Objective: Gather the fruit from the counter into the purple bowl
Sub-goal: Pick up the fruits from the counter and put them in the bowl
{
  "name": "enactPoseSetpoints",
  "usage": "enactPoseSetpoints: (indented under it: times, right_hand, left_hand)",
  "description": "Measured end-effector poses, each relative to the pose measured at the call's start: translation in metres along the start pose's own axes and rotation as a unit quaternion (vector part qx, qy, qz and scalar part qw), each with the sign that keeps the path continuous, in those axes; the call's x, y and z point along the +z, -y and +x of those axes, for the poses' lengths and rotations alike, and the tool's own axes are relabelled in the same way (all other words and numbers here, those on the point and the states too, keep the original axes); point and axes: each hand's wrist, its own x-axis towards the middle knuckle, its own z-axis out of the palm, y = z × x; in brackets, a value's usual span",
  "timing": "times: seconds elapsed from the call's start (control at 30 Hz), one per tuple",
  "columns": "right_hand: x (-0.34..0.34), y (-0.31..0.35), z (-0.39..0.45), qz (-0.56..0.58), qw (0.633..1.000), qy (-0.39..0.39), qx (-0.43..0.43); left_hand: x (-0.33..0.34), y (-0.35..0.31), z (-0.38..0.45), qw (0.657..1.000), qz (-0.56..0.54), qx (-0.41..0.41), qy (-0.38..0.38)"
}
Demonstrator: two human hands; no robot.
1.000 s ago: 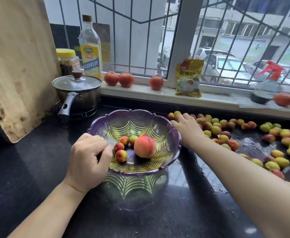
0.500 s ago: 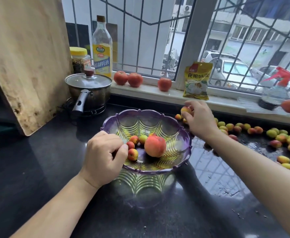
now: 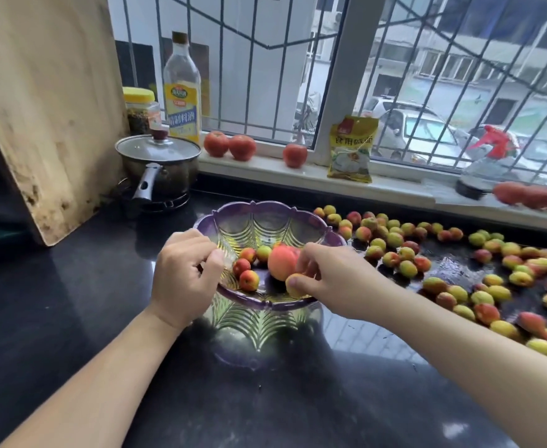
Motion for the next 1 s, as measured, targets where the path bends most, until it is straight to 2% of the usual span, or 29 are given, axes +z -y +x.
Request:
enactPoseSetpoints:
  times: [0.07,0.13,0.23,0.33,0.5,0.6,0.67,0.77,0.87,1.0]
  right_hand:
    - [0.0,0.0,-0.002,-0.006,1.0,-0.005,-0.008]
    - [-0.005,-0.006,-0.005,-0.001,0.999,-0.044,-0.005]
    - [-0.017,-0.029,-0.005,0.032,0.991,-0.123,0.03]
    - [-0.022,-0.068,0.003,0.013,0.979,-0.183,0.087]
    - [-0.009,-0.14,0.014,-0.061,0.965,-0.139,0.215]
    - [0.004,-0.173,0.015,-0.116,0.952,-0.145,0.243]
    - [0.012,-0.185,0.017,-0.139,0.949,-0.157,0.235]
    - [0.026,-0.187,0.024,-0.191,0.955,-0.151,0.171]
    - [0.038,-0.183,0.032,-0.278,0.945,-0.132,0.114]
    - [0.041,-0.174,0.042,-0.312,0.934,-0.13,0.115]
  left_hand:
    - [0.0,0.003,-0.001,1.0,0.003,0.002,0.008]
    - [0.001,0.001,-0.002,1.0,0.003,0.016,0.014]
    - [0.002,-0.003,-0.003,0.999,0.012,0.035,0.016]
    - [0.003,-0.005,-0.002,0.998,0.022,0.052,0.016]
    - [0.004,-0.005,-0.002,0.998,0.023,0.054,0.016]
    - [0.005,-0.003,-0.002,0.999,0.023,0.041,0.016]
    - [0.005,-0.002,-0.002,0.999,0.022,0.037,0.017]
    - [0.006,-0.002,-0.001,0.999,0.016,0.037,0.016]
    - [0.006,-0.002,-0.002,0.999,0.014,0.034,0.016]
    - [0.006,-0.001,-0.002,0.999,0.016,0.031,0.019]
